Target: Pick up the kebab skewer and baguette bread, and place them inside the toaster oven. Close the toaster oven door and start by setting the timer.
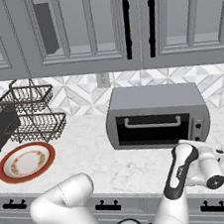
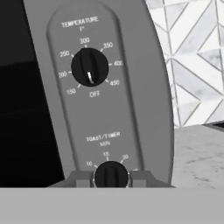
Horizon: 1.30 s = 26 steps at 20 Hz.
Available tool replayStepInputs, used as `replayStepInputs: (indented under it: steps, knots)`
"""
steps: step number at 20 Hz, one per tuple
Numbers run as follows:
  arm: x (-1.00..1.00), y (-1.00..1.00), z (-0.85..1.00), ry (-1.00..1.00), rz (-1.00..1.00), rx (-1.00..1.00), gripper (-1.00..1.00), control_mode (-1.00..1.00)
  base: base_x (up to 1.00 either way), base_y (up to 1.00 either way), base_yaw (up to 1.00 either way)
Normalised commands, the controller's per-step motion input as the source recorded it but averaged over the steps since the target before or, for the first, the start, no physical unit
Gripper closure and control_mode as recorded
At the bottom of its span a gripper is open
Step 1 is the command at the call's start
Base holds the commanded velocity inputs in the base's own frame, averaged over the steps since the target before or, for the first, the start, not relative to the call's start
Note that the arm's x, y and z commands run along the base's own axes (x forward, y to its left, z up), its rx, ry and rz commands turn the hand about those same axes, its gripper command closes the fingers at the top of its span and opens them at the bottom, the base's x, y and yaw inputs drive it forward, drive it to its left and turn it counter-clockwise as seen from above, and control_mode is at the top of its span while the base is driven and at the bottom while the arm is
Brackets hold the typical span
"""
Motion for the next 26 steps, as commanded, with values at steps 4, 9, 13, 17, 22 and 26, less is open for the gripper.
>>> replayStepInputs:
  steps: [4, 9, 13, 17, 22, 26]
  knots:
    - [0.0, 0.0, 0.0, -0.04, 0.0, 0.19, 1.0, -1.0, 0.0, 0.0, 0.0]
    - [0.0, 0.0, 0.0, -0.05, 0.0, 0.2, 1.0, -1.0, 0.0, 0.0, 0.0]
    - [0.0, 0.0, 0.0, -0.04, 0.0, 0.2, 1.0, -1.0, 0.0, 0.0, 0.0]
    - [0.0, 0.0, 0.0, -0.01, 0.0, 0.19, 1.0, -1.0, 0.0, 0.0, 0.0]
    - [0.0, 0.0, 0.0, 0.0, 0.0, 0.19, 1.0, -1.0, 0.0, 0.0, 0.0]
    - [0.0, 0.0, 0.0, 0.0, 0.0, 0.21, 1.0, -1.0, 0.0, 0.0, 0.0]
